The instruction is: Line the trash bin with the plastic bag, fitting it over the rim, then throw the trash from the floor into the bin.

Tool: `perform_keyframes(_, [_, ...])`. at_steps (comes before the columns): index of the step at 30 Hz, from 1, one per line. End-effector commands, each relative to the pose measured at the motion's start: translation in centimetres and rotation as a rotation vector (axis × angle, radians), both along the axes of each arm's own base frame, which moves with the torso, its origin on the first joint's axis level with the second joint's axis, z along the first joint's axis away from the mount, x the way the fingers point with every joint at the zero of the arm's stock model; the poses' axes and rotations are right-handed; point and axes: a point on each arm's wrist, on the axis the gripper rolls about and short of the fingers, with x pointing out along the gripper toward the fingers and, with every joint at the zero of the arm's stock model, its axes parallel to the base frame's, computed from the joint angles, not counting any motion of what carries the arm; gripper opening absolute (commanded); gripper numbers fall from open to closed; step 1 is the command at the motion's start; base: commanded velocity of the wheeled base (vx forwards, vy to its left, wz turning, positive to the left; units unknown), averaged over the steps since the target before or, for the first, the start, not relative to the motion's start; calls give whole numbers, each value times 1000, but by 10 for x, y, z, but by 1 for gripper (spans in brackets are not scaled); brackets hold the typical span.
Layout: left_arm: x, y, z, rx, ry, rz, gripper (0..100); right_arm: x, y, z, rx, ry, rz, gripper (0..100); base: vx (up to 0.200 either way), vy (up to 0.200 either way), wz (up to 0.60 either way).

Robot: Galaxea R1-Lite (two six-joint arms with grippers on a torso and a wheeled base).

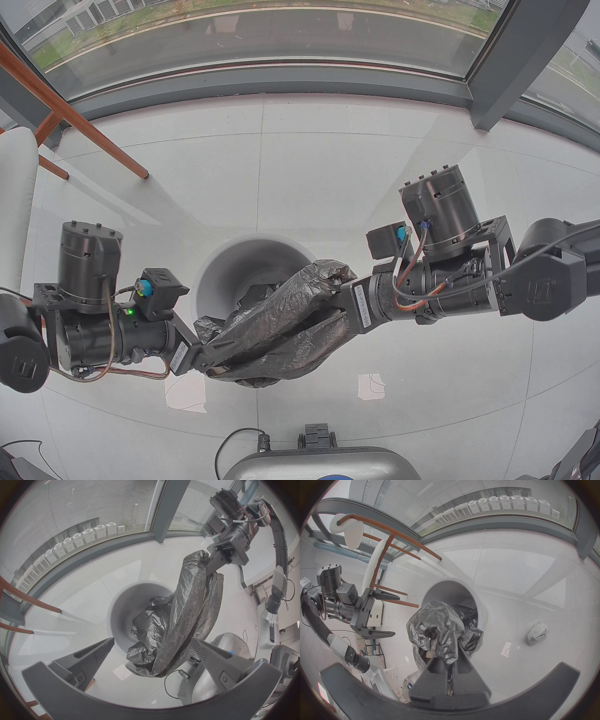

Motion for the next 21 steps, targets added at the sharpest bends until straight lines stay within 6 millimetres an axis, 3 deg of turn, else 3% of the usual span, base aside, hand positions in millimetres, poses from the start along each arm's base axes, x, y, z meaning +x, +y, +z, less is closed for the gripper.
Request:
perform_keyframes(1, [14, -7, -15, 21, 55, -15, 100, 2, -1, -1, -1, 2, -8, 0, 0, 0, 0])
perform_keyframes(18, [39, -21, -33, 17, 46, -59, 100, 4, -1, 0, 3, 0, -12, 0, 0, 0, 0])
perform_keyframes(19, [40, -22, -35, 19, 51, -61, 0, 4, -1, -1, 2, 1, -12, 0, 0, 0, 0])
perform_keyframes(21, [40, -22, -35, 19, 52, -63, 0, 6, -3, -1, -1, 2, -20, 0, 0, 0, 0])
